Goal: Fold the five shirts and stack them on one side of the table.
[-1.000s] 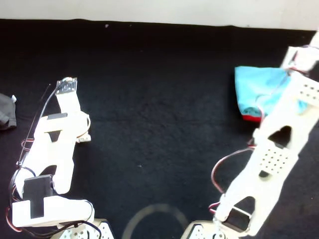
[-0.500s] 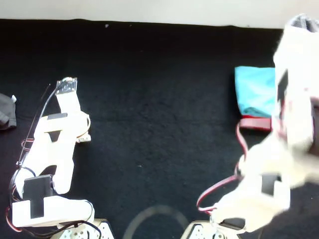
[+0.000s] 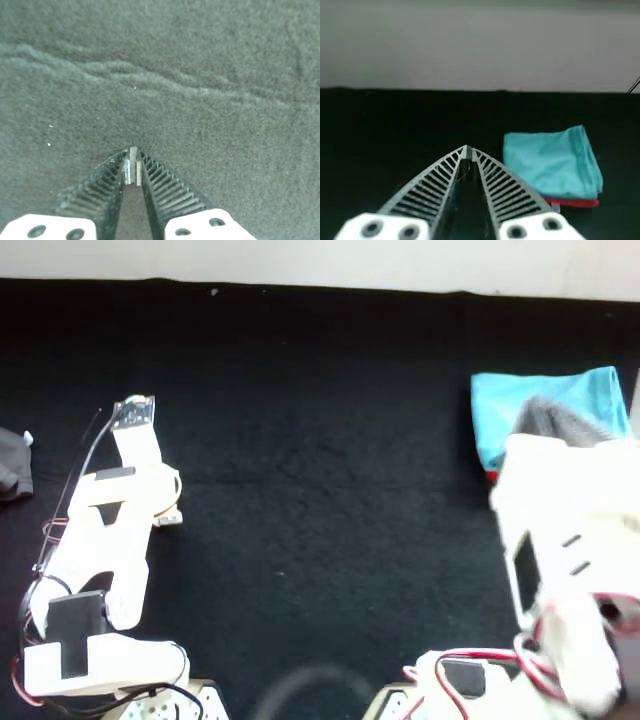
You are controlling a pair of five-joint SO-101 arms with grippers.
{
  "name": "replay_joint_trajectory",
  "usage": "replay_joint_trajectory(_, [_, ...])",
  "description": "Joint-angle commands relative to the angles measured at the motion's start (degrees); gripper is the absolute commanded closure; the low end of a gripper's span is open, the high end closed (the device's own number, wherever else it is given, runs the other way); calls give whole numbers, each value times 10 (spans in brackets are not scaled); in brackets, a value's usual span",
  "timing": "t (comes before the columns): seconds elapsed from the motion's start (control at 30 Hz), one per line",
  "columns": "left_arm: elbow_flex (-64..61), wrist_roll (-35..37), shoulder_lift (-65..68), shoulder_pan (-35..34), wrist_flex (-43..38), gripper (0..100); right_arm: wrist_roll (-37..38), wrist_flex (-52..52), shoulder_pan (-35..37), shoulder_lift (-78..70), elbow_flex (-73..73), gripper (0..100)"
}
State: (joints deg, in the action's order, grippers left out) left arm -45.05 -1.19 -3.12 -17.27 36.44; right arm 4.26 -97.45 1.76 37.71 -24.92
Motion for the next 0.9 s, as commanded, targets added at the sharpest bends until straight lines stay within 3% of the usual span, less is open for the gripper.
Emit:
replay_joint_trajectory(0.0, [0,-4,-7,-1,-12,988,-6,92,31,58,299,992])
replay_joint_trajectory(0.17, [0,-4,-7,-1,-12,988,-6,306,70,159,642,992])
replay_joint_trajectory(0.43, [-1,-4,-7,-1,-12,989,-6,575,81,357,1014,992])
replay_joint_trajectory(0.67, [6,-3,-23,-7,6,990,-6,641,81,368,1120,992])
replay_joint_trajectory(0.77, [33,-2,-90,-28,91,990,-4,662,81,368,1139,992])
replay_joint_trajectory(0.87, [82,-3,-191,-91,152,987,-3,668,81,368,1143,992])
